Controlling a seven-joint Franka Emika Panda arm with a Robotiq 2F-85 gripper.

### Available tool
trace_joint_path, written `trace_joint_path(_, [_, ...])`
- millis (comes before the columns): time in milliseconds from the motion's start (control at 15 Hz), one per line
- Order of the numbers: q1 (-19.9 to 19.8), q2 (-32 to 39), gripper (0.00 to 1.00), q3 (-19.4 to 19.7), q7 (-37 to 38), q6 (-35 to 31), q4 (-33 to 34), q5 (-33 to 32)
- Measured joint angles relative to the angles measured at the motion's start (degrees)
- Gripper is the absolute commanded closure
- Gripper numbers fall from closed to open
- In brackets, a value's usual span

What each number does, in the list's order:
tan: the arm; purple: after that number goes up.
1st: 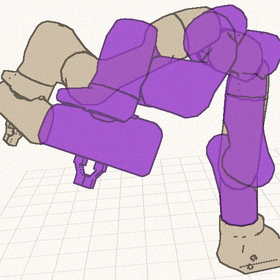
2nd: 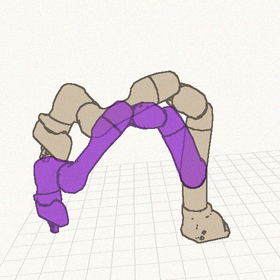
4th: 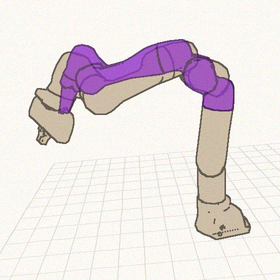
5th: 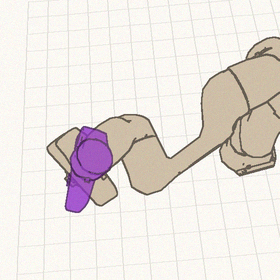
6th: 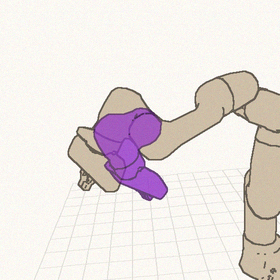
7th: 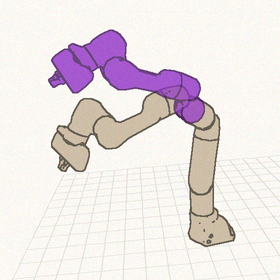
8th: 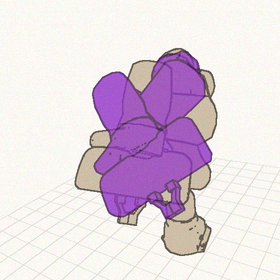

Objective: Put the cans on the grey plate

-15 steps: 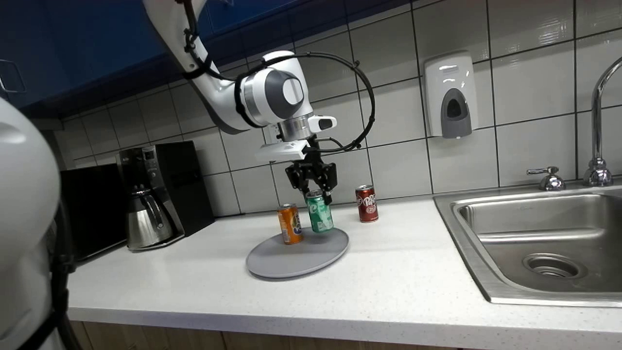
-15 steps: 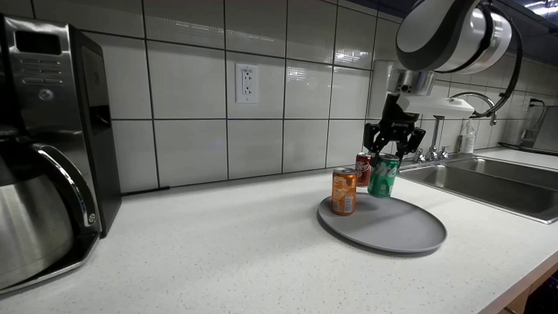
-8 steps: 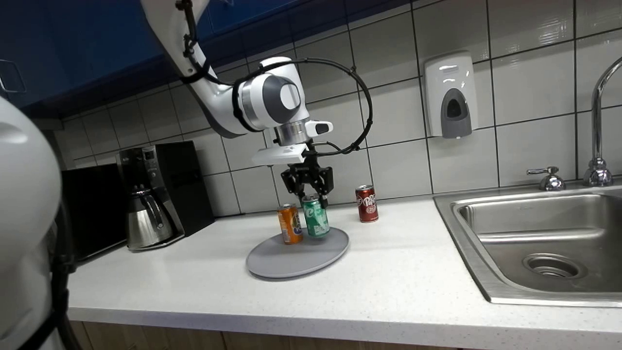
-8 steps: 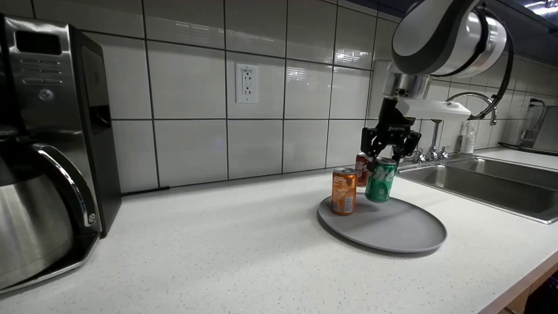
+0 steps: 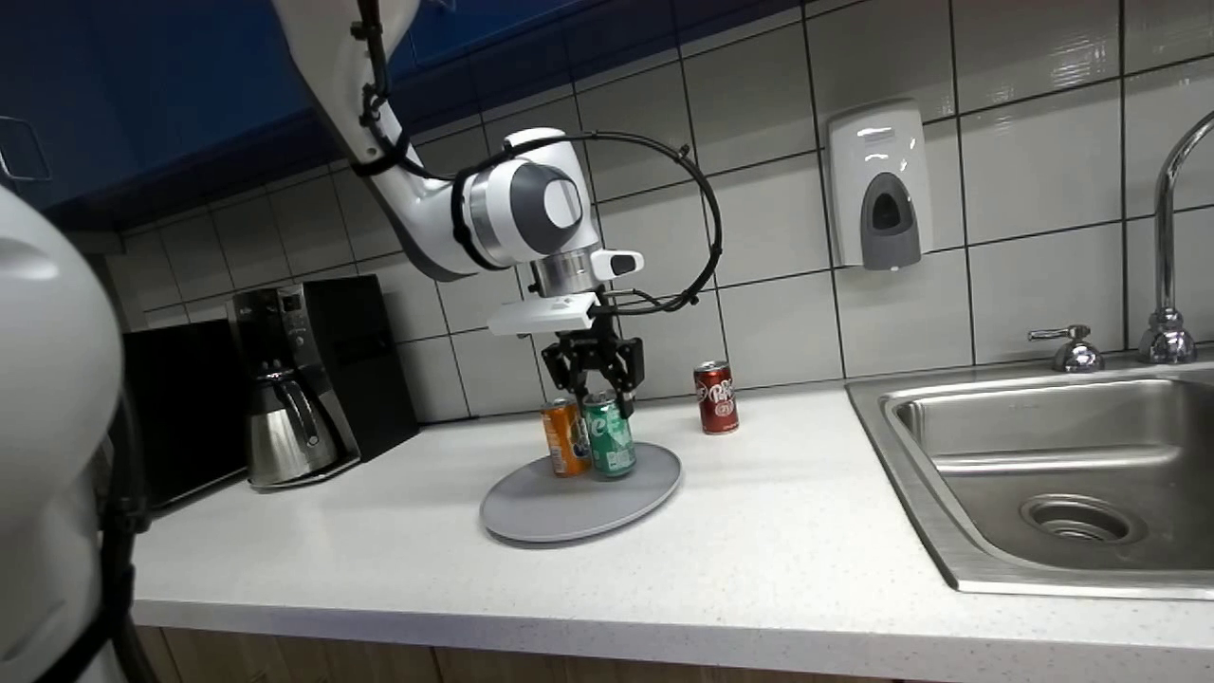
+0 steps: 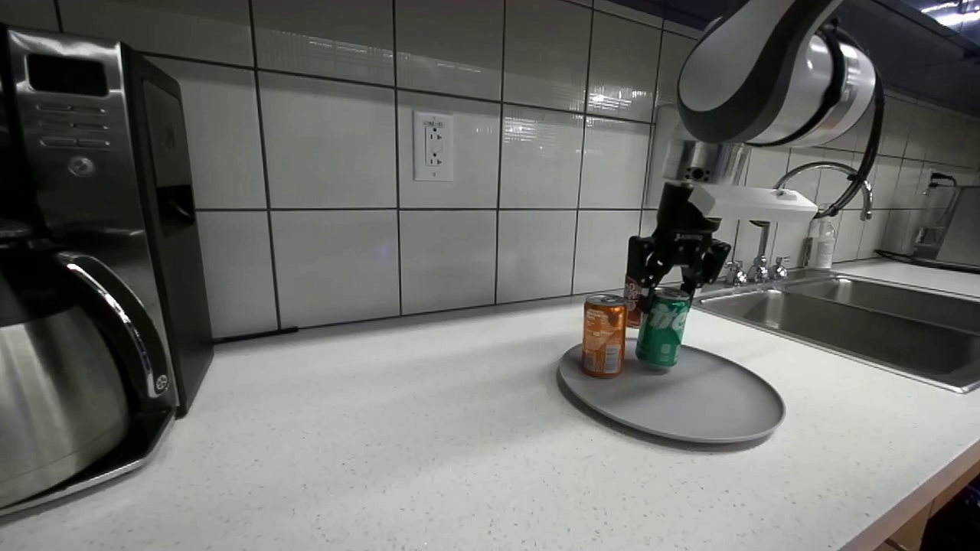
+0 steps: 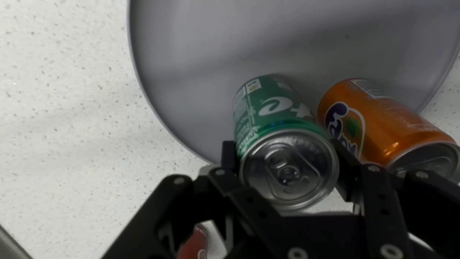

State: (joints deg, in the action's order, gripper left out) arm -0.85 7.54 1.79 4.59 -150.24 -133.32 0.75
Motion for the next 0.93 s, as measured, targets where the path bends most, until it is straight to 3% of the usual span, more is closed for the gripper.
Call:
trace_joint_path(67, [0.04, 0.19, 0.10, -0.06, -0.10, 0.00, 0.07, 0.00])
trace_joint_path(200, [0.04, 0.31, 0.00, -0.18, -0.14, 0.00, 0.18, 0.00])
trace_joint_path(933, [-0.03, -0.97, 0.00, 0.41, -0.17, 0.00, 1.96, -0.04])
